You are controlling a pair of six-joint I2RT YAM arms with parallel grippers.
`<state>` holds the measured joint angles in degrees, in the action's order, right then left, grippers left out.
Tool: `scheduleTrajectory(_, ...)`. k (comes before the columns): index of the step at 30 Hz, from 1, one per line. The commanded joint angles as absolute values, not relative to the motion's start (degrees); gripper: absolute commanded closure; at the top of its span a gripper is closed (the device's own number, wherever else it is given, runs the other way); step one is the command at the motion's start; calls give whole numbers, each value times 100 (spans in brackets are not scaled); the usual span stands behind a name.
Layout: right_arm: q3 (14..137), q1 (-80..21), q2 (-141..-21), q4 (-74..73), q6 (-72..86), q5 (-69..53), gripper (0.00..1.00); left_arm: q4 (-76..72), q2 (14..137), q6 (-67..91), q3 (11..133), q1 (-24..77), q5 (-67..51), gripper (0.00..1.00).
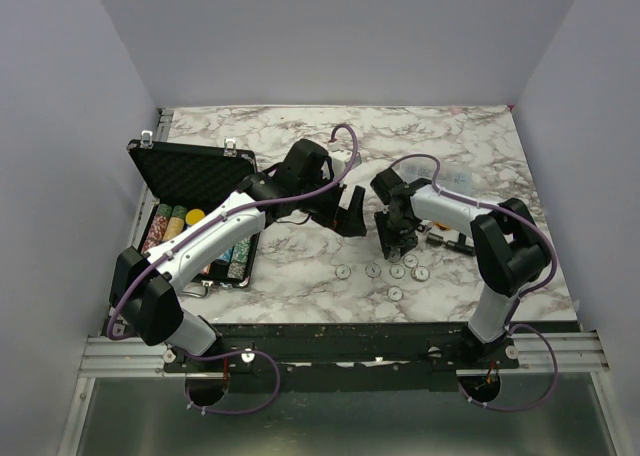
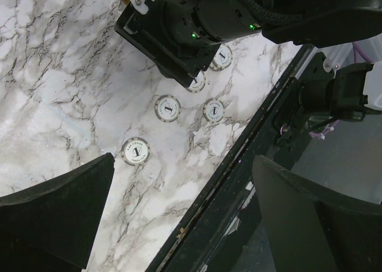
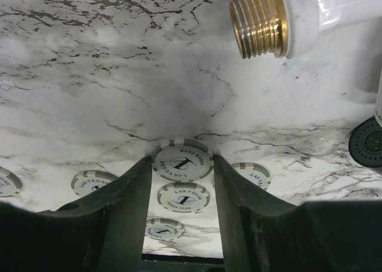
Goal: Pack up texas hold em set
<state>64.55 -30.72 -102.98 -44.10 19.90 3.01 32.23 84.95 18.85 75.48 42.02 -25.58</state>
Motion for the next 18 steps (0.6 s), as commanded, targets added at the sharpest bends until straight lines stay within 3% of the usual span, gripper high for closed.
scheduleTrajectory(1, 6387, -3129, -10695, -4420, 2085, 583, 56, 3139, 8399, 1793, 7479, 4211, -2524, 2)
scheduleTrajectory(13, 6643, -3129, -10073, -4721, 2438, 834, 76, 3141, 8414, 1793, 7485, 4216, -2536, 1)
scheduleTrajectory(18, 6704, -3122, -9789, -4893, 2585, 1032, 78, 3136, 8419, 1802, 7488, 4210, -2545, 2)
